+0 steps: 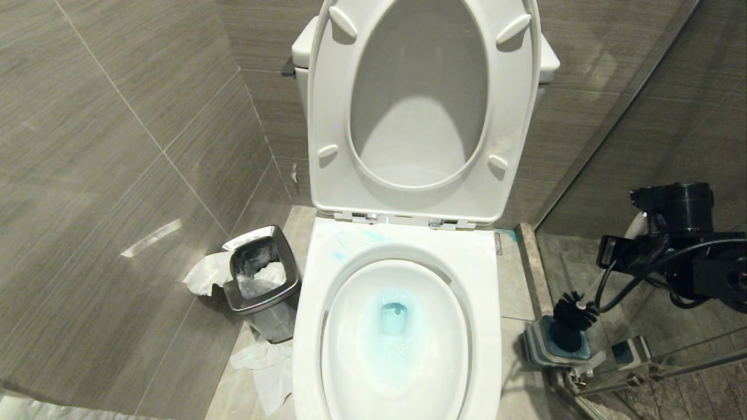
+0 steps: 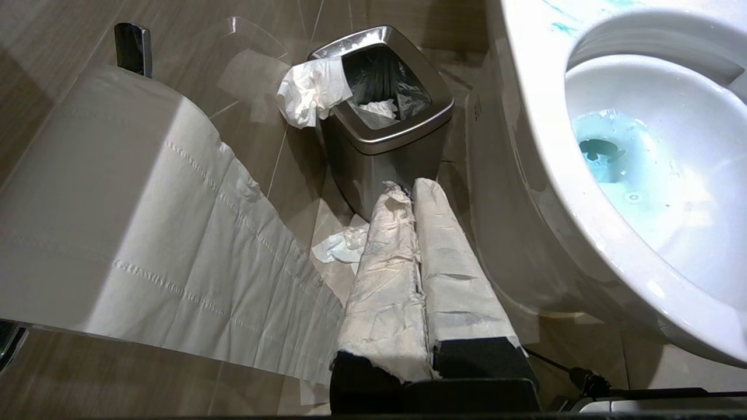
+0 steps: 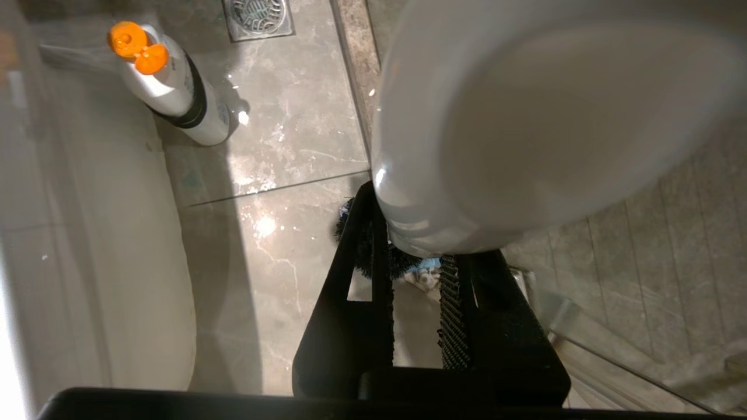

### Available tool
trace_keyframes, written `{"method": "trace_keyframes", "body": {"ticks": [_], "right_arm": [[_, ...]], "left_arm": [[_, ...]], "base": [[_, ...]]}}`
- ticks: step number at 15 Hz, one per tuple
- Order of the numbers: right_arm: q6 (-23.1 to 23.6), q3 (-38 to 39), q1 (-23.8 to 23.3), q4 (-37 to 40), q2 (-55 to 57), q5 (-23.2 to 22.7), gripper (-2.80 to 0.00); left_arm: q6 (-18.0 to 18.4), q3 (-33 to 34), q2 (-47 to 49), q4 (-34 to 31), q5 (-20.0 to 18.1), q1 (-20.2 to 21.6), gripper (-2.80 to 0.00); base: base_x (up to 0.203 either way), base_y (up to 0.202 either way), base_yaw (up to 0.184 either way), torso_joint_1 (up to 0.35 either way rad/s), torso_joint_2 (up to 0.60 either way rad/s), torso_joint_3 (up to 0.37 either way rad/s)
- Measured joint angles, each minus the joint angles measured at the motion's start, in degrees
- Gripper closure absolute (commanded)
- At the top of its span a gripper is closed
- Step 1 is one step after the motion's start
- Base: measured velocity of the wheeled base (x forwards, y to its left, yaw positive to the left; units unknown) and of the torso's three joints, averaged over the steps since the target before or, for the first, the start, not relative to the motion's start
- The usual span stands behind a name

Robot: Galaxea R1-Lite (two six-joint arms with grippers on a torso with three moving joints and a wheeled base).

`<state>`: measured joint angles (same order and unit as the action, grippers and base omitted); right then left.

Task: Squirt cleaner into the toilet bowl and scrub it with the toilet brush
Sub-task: Put the toilet brush back

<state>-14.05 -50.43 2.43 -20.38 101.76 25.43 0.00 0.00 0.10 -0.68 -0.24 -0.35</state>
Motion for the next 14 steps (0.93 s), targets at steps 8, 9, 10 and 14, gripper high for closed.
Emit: {"method": "trace_keyframes", "body": {"ticks": [8,9,10,14], "right_arm": [[-0.05,1.07,-1.70,-6.68,8.47,0.09,0.00],[-0.03,1.16,-1.99,-7.51,9.28,0.09,0.00],[0.02,1.31,-2.22,-8.47,10.16,0.09,0.00],[0.11,1.98,-2.81,-11.34,13.52,0.11,0.00]], "left_arm": [[0.01,0.00,0.00,0.00,0.00,0.02,0.00],[0.02,0.00,0.01,0.00,0.00,0.02,0.00],[-0.02,0.00,0.00,-0.02,-0.02,0.02,0.00],[0.01,0.00,0.01,-0.02,-0.01,0.01,0.00]], "base": [[0.000,0.000,0.000,0.000,0.00,0.000],[0.000,0.000,0.000,0.000,0.00,0.000],[0.000,0.000,0.000,0.000,0.00,0.000],[0.000,0.000,0.000,0.000,0.00,0.000]]}}
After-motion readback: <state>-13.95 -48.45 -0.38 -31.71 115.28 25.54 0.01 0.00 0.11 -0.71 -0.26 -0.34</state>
